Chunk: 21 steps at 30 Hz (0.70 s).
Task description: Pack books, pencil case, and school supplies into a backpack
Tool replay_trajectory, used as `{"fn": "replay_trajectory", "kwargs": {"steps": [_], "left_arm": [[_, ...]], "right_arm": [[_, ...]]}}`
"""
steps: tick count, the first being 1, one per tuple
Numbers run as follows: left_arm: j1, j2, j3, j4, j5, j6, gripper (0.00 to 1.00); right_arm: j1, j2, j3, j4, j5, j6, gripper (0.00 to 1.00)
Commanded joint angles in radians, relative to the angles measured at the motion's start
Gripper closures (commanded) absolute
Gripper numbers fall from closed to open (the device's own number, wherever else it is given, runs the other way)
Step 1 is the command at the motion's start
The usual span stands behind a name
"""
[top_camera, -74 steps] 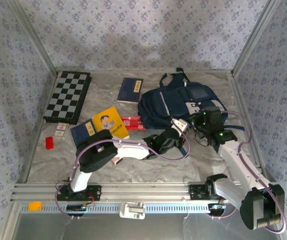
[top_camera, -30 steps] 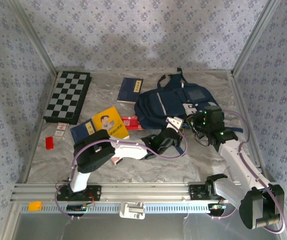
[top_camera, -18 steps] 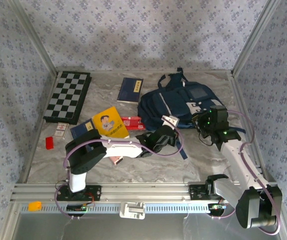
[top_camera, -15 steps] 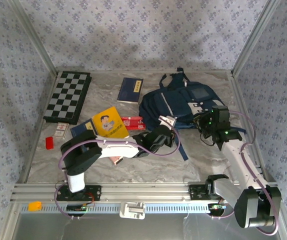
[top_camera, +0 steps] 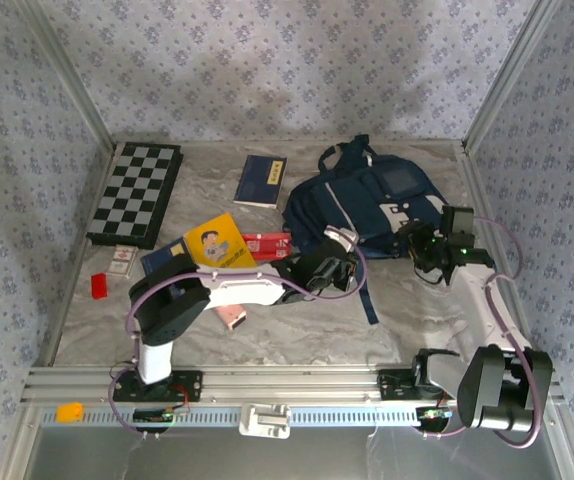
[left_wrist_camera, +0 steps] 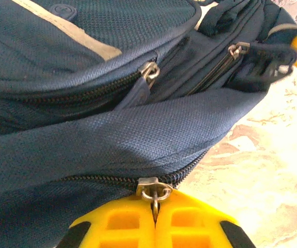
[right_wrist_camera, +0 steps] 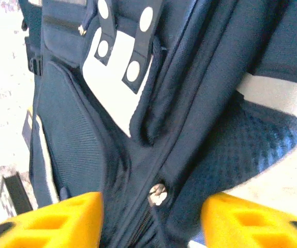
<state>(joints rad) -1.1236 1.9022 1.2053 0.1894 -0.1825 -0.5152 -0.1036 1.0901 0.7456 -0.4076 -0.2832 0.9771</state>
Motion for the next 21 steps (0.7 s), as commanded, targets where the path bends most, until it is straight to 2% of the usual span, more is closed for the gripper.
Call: {"fn": "replay_trajectory", "kwargs": {"steps": [1, 3, 6, 9, 12, 17, 18, 21], "left_arm": [[0.007, 0.027, 0.074, -0.009, 0.015, -0.016, 1.0], [0.008, 0.035, 0.081, -0.006, 0.011, -0.022, 1.0], [0.007, 0.046, 0.104, -0.012, 0.034, -0.014, 1.0], [0.006, 0.052, 0.107, -0.011, 0.037, -0.02, 1.0], [0.005, 0.052, 0.106, -0.013, 0.048, -0.022, 1.0], [0.002, 0.043, 0.107, -0.016, 0.056, -0.011, 1.0], [0.001, 0.043, 0.111, -0.022, 0.059, -0.008, 1.0], [-0.002, 0.041, 0.122, -0.033, 0.07, -0.003, 1.0]], "right_arm": [[-0.002, -0.105, -0.012, -0.08, -0.059, -0.05, 0.31], [0.007, -0.165, -0.06, -0.098, -0.085, -0.008, 0.23], [0.065, -0.224, -0.157, -0.035, -0.112, 0.116, 0.17], [0.14, -0.214, -0.199, 0.052, -0.067, 0.207, 0.15], [0.183, -0.151, -0.198, 0.145, -0.033, 0.251, 0.17], [0.229, -0.006, -0.16, 0.238, 0.036, 0.256, 0.27], [0.231, 0.011, -0.158, 0.251, 0.047, 0.256, 0.3], [0.241, 0.055, -0.157, 0.296, 0.078, 0.249, 0.5]]}}
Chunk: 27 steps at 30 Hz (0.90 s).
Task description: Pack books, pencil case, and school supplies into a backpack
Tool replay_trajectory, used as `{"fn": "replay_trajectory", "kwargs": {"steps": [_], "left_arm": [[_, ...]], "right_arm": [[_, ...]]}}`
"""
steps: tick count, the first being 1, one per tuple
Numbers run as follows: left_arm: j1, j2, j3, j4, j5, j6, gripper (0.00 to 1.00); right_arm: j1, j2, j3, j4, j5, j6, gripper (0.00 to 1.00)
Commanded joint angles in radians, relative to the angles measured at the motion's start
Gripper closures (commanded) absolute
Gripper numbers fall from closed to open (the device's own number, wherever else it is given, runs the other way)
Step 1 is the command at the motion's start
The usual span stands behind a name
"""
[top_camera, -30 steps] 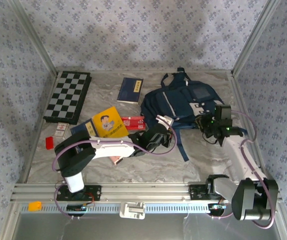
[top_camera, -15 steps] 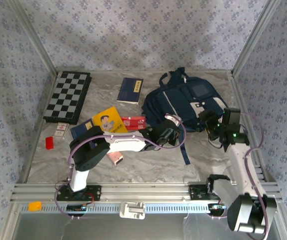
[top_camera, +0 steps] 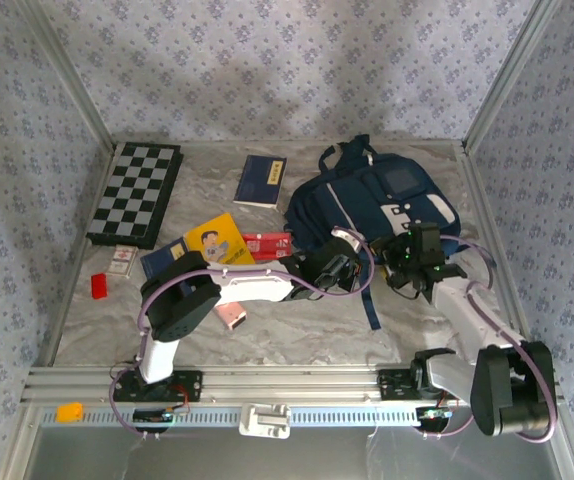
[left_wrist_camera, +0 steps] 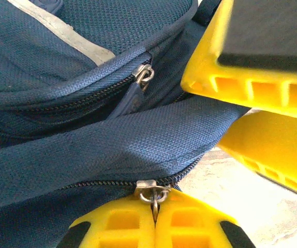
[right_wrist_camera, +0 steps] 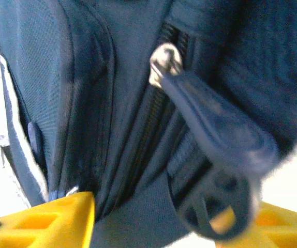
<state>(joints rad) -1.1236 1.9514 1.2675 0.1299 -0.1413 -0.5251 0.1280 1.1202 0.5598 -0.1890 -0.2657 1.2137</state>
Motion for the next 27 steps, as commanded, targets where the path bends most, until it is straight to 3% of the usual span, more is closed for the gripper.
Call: {"fn": "replay_trajectory", "kwargs": {"steps": [1, 5, 7, 14, 18, 22, 24, 27], "left_arm": [[-0.002, -0.009, 0.061, 0.023, 0.034, 0.008, 1.0], [-0.002, -0.046, 0.038, -0.016, 0.045, 0.013, 1.0], [-0.001, -0.084, -0.001, -0.043, 0.04, 0.025, 1.0], [0.053, -0.219, -0.186, -0.145, 0.016, 0.097, 1.0], [0.12, -0.254, -0.247, -0.161, 0.051, 0.097, 1.0], [0.142, -0.259, -0.242, -0.131, 0.084, 0.094, 1.0], [0.14, -0.238, -0.209, -0.113, 0.128, 0.08, 1.0], [0.135, -0.21, -0.182, -0.059, 0.175, 0.041, 1.0]], "right_arm": [[0.008, 0.036, 0.036, 0.07, 0.075, -0.007, 0.56], [-0.045, 0.049, 0.076, -0.019, 0.11, -0.122, 0.84], [-0.109, 0.049, 0.076, -0.032, 0.078, -0.181, 0.92], [-0.306, 0.085, 0.174, -0.136, -0.095, -0.422, 1.0], [-0.37, 0.095, 0.209, -0.168, -0.153, -0.482, 1.0], [-0.355, 0.109, 0.213, -0.159, -0.151, -0.5, 1.0], [-0.344, 0.118, 0.209, -0.16, -0.159, -0.503, 0.92], [-0.344, 0.098, 0.201, -0.189, -0.174, -0.508, 0.68]]}}
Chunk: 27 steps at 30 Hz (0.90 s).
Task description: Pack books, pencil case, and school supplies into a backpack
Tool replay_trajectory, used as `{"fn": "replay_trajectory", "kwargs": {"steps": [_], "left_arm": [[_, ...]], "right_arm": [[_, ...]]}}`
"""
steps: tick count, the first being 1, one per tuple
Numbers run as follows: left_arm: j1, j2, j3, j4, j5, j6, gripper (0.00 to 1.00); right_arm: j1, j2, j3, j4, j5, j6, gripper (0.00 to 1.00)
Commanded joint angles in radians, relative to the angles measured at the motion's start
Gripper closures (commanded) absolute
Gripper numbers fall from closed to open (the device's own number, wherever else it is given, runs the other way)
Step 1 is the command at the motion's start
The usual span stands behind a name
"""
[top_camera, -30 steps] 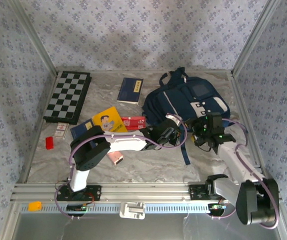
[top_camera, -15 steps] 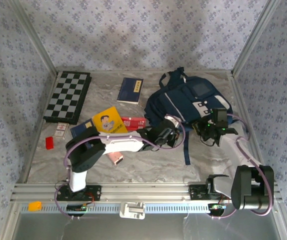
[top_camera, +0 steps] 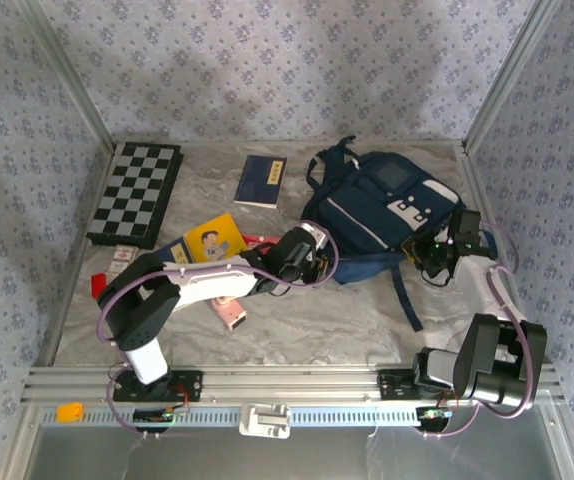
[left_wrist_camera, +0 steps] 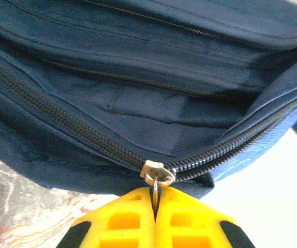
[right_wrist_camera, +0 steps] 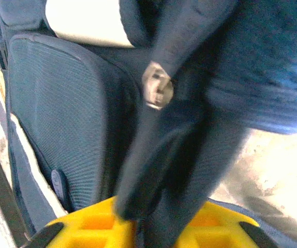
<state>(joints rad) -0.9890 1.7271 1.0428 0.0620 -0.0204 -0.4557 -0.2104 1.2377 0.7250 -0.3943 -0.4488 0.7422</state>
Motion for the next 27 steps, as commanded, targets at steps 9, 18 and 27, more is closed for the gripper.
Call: {"fn": "replay_trajectory", "kwargs": {"steps": [9, 18, 27], "left_arm": [[-0.013, 0.041, 0.059, 0.044, 0.045, -0.047, 1.0], [-0.036, 0.051, 0.084, 0.028, 0.034, -0.023, 1.0], [-0.061, 0.043, 0.105, -0.002, 0.031, -0.005, 1.0]], "right_arm": [[0.106, -0.233, -0.104, -0.059, 0.019, 0.121, 0.09], [0.378, -0.259, -0.199, 0.138, 0.165, 0.421, 0.0], [0.444, -0.112, -0.163, 0.205, 0.292, 0.398, 0.38]]}}
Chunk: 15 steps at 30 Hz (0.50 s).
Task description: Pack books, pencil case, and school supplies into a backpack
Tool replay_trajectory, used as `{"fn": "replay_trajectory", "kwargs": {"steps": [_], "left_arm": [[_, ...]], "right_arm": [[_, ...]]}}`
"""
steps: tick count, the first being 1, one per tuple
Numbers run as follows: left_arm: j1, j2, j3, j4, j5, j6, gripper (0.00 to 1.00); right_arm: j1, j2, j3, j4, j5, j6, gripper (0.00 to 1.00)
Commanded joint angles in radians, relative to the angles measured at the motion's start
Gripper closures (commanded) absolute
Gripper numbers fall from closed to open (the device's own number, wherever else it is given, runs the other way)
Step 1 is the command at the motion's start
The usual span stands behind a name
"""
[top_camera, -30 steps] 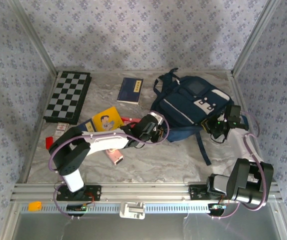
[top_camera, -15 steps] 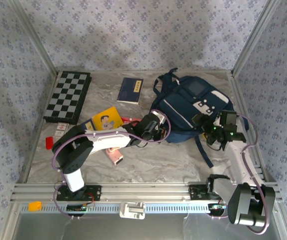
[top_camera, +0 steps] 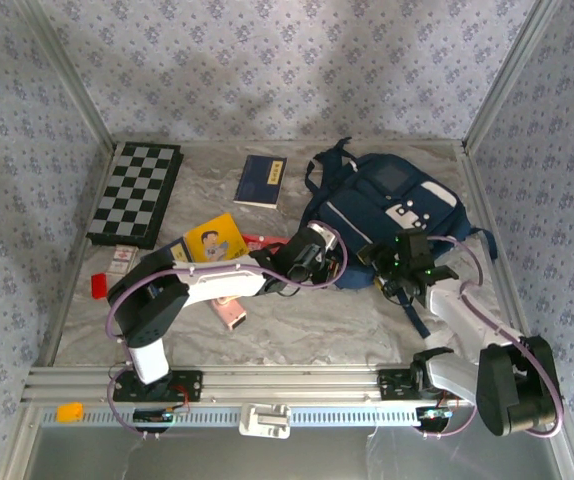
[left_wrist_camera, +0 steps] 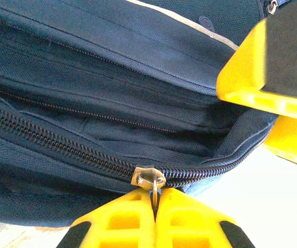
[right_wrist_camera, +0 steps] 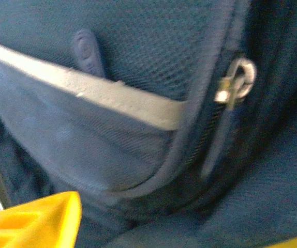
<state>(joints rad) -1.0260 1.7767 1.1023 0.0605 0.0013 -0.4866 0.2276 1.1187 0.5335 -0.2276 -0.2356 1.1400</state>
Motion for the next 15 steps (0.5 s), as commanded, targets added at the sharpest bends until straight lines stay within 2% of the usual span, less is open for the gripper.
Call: {"fn": "replay_trajectory", "kwargs": {"steps": [1, 4, 6, 10, 12, 15], "left_arm": [[-0.027, -0.012, 0.046, -0.008, 0.01, 0.029, 1.0], [-0.037, -0.04, 0.03, -0.025, 0.009, 0.037, 1.0], [-0.037, -0.064, 0.005, -0.042, 0.007, 0.037, 1.0], [-0.035, -0.129, -0.078, -0.057, -0.032, 0.04, 1.0], [-0.02, -0.16, -0.132, -0.054, -0.06, 0.04, 1.0], [0.026, -0.17, -0.185, -0.04, -0.046, 0.027, 1.0]], "right_arm": [[0.002, 0.005, 0.027, 0.031, 0.085, -0.017, 0.47], [-0.034, -0.008, 0.028, -0.032, 0.087, -0.094, 0.73], [-0.082, -0.027, 0.015, -0.064, 0.05, -0.153, 0.86], [-0.201, -0.062, 0.013, -0.133, -0.032, -0.305, 0.96], [-0.275, -0.07, 0.019, -0.176, -0.087, -0.37, 0.98], [-0.348, -0.062, 0.031, -0.165, -0.148, -0.447, 0.99]]}}
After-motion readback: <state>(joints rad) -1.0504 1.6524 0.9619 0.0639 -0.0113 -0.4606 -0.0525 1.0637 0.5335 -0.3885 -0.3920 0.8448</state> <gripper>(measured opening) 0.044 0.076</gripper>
